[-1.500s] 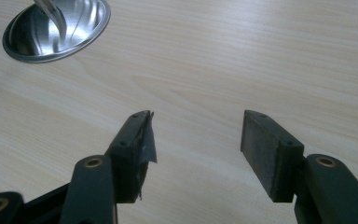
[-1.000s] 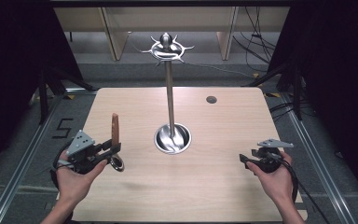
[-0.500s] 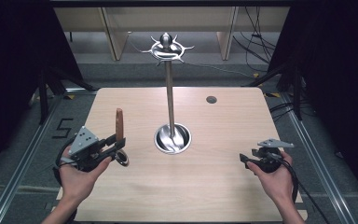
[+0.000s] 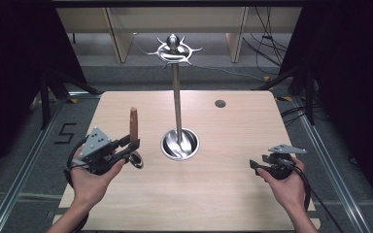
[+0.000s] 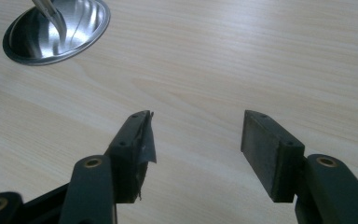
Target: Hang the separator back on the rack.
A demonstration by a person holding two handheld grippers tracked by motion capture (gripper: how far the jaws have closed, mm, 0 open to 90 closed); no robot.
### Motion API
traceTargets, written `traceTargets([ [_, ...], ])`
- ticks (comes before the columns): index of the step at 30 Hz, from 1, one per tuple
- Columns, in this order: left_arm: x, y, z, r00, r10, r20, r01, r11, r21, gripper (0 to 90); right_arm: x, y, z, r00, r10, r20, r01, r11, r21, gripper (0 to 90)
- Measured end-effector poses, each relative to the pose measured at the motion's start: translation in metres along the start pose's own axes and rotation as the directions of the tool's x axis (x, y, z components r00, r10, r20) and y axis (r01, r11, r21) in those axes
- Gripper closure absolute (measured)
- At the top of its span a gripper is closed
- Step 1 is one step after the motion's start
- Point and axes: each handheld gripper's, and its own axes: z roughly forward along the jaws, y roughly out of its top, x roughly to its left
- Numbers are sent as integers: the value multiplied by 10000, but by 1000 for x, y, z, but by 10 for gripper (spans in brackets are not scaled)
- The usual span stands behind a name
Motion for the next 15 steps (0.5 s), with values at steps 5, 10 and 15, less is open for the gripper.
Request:
traceTargets([
  [5, -6, 6, 7, 9997, 183, 190, -180, 9997, -174, 681, -2, 1, 1, 9995, -302, 38, 303, 9993, -200, 436],
  [10, -9, 13, 10, 9994, 270, 230, -263, 9992, -289, 681, -2, 1, 0, 10000, -46, -26, 46, 10000, -52, 436],
  [15, -13, 20, 13, 9992, 319, 258, -307, 9986, -440, 682, -3, 1, -1, 10000, -27, -9, 27, 9998, -182, 436],
])
